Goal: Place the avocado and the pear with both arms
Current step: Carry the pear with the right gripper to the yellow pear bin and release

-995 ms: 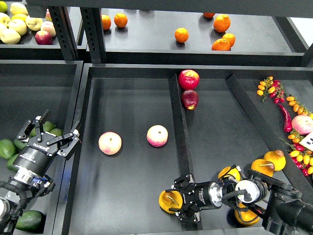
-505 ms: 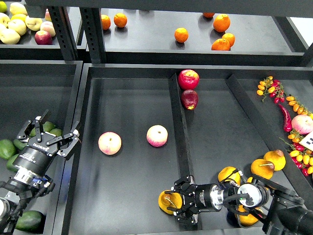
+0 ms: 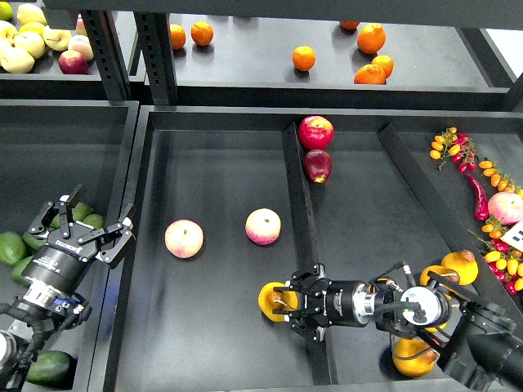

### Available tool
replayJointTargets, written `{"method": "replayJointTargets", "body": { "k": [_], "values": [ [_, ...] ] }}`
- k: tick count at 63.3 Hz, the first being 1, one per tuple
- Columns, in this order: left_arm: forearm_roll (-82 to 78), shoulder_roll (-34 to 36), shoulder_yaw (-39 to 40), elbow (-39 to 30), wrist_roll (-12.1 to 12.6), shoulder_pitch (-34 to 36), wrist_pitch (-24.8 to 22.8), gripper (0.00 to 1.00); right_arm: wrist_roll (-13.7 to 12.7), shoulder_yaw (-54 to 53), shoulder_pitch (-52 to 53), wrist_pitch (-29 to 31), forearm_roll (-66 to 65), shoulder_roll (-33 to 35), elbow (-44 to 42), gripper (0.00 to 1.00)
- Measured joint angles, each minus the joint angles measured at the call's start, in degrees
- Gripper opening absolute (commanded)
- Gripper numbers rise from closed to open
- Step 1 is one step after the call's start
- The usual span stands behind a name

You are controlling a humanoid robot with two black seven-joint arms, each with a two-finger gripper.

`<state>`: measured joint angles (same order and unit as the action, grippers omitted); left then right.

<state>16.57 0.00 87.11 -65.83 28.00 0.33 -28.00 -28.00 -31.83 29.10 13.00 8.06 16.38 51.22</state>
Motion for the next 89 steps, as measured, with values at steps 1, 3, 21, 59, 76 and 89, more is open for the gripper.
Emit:
{"method": "replayJointTargets", "body": {
  "k": [1,3,21,59,76,89],
  "values": [
    [-0.01,0.0,-0.06,0.0,0.0,0.0,0.0,0.99,0.0,-0.1,0.0,-0.01,0.0,0.16,0.11,0.19],
    [-0.02,0.0,-0.17,0.0,0.0,0.01,0.0,0.99,0.0,-0.28,0.0,-0.03,0.0,0.47,0.42,0.19],
    [-0.13,0.0,-0.52,0.09,0.0,0.03,0.0,0.99,0.0,-2.66,-0.17,-0.08,0.14,6.78,4.31,0.19],
    [-0.4,0.0,-0.82,0.17,0.0,0.03,0.0,0.99,0.01,-4.15,-6.38,1.3,0.45,16.88,7.18,0.2],
    [-0.4,0.0,-0.89,0.19,0.0,0.08,0.0,0.99,0.0,-3.41,-10.27,1.42,-0.36,16.5,7.18,0.22],
    [-0.4,0.0,-0.89,0.19,0.0,0.11,0.0,0.99,0.0,-3.26,-12.74,1.42,-2.13,16.42,6.92,0.25]
  ]
}}
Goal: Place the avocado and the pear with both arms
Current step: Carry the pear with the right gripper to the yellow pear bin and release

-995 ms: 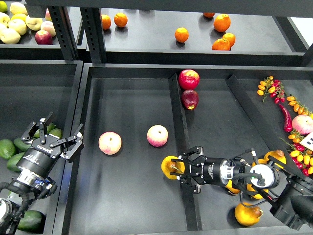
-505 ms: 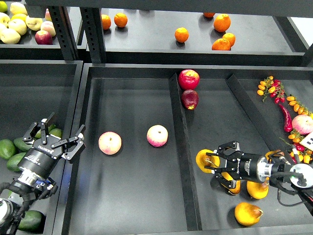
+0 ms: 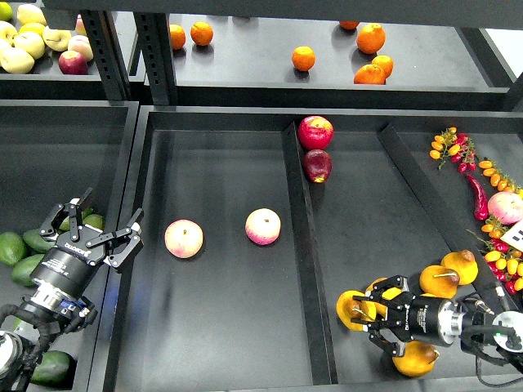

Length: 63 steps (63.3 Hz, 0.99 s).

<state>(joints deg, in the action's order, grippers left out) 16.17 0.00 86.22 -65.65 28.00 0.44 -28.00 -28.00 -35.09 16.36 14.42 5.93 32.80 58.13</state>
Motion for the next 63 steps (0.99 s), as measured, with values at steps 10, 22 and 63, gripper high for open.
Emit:
{"method": "replayJointTargets", "body": {
  "k": [10,22,63],
  "values": [
    [0.0,0.0,0.0,0.0,0.0,0.0,0.0,0.99,0.0,-0.01,-0.78,0.0,-0.44,-0.03,-0.19,0.28],
    [0.0,0.0,-0.05,0.0,0.0,0.0,0.0,0.99,0.0,-0.06,-1.12,0.0,-0.57,0.02,-0.21,0.39],
    [0.0,0.0,-0.09,0.12,0.0,-0.02,0.0,0.99,0.0,-0.07,-1.59,-1.17,-0.31,0.77,1.28,0.89]
  ]
}}
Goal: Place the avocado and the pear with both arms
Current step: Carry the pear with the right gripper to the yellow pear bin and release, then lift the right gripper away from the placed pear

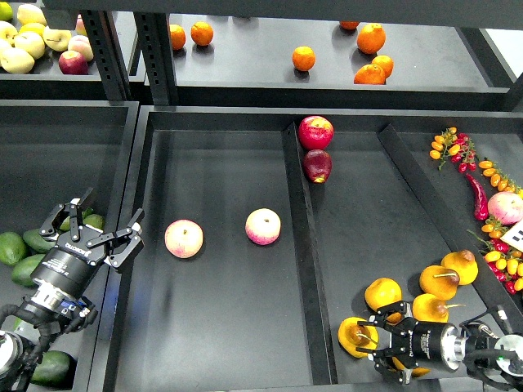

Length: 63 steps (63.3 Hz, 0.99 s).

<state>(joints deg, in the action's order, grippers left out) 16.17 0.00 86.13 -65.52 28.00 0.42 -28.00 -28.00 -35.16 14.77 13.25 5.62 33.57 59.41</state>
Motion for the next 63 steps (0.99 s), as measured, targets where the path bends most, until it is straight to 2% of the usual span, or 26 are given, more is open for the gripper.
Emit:
{"method": "replayJointTargets", "body": {
  "k": [24,45,53,63],
  "values": [
    [0.0,0.0,-0.08,0.05,0.0,0.02,0.0,0.99,0.0,-1.31,0.64,-2.78,0.09,1.82,4.91,0.94],
    [-0.13,0.0,-0.17,0.13,0.0,0.02,0.0,0.99,0.0,-11.59,0.91,-7.01,0.32,1.78,9.05,0.98],
    [-0.2,0.0,-0.27,0.0,0.0,-0.04,0.0,0.99,-0.01,-19.88,1.34,-10.33,0.47,-2.48,9.28,0.98],
    [-0.59,0.0,-0.28,-0.05,0.0,0.13,0.0,0.99,-0.01,-30.9,1.4,-14.6,0.26,-12.21,8.96,0.98]
  ]
}}
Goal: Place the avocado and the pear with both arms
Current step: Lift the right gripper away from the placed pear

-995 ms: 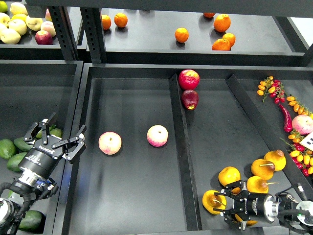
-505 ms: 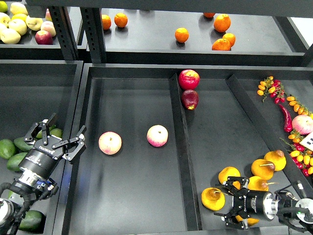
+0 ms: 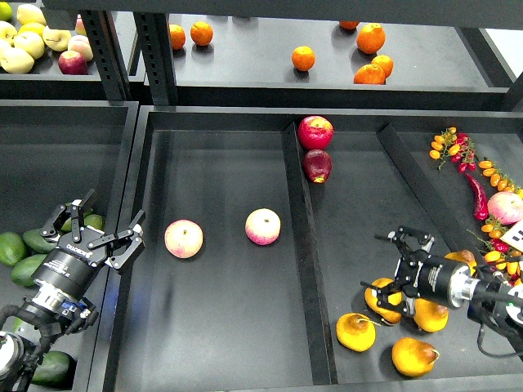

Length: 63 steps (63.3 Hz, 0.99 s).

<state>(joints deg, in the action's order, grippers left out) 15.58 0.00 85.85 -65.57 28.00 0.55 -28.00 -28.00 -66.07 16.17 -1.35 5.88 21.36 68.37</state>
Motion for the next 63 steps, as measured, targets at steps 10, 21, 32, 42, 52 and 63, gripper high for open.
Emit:
{"method": "replayJointTargets", "body": {
  "k": [10,21,32,42,52,63],
  "values": [
    [-0.03,0.0,0.04,0.4,0.01,-0.16,0.0,0.99,0.01,-8.77,0.06,-1.81,-0.06,-7.92,0.24,0.98],
    [-0.03,0.0,0.9,0.62,0.0,-0.18,0.0,0.99,0.0,-16.46,0.04,-2.07,-0.08,-15.73,-0.04,0.99],
    [-0.03,0.0,1.3,0.48,0.0,-0.28,0.0,0.99,0.0,-22.66,-1.43,-1.86,0.09,-21.03,-1.84,0.99],
    [-0.03,0.0,1.31,-0.28,0.01,-0.23,0.0,0.99,0.01,-26.62,-2.12,-0.97,1.1,-21.36,-3.69,0.99],
    [-0.03,0.0,1.61,-0.58,0.0,-0.39,0.0,0.99,0.0,-26.8,-2.18,1.48,4.58,-21.37,-4.61,1.0],
    [0.03,0.0,2.69,-0.84,0.0,-0.39,0.0,0.99,0.02,-25.8,-2.41,7.02,5.26,-21.37,-5.68,1.0]
  ]
}}
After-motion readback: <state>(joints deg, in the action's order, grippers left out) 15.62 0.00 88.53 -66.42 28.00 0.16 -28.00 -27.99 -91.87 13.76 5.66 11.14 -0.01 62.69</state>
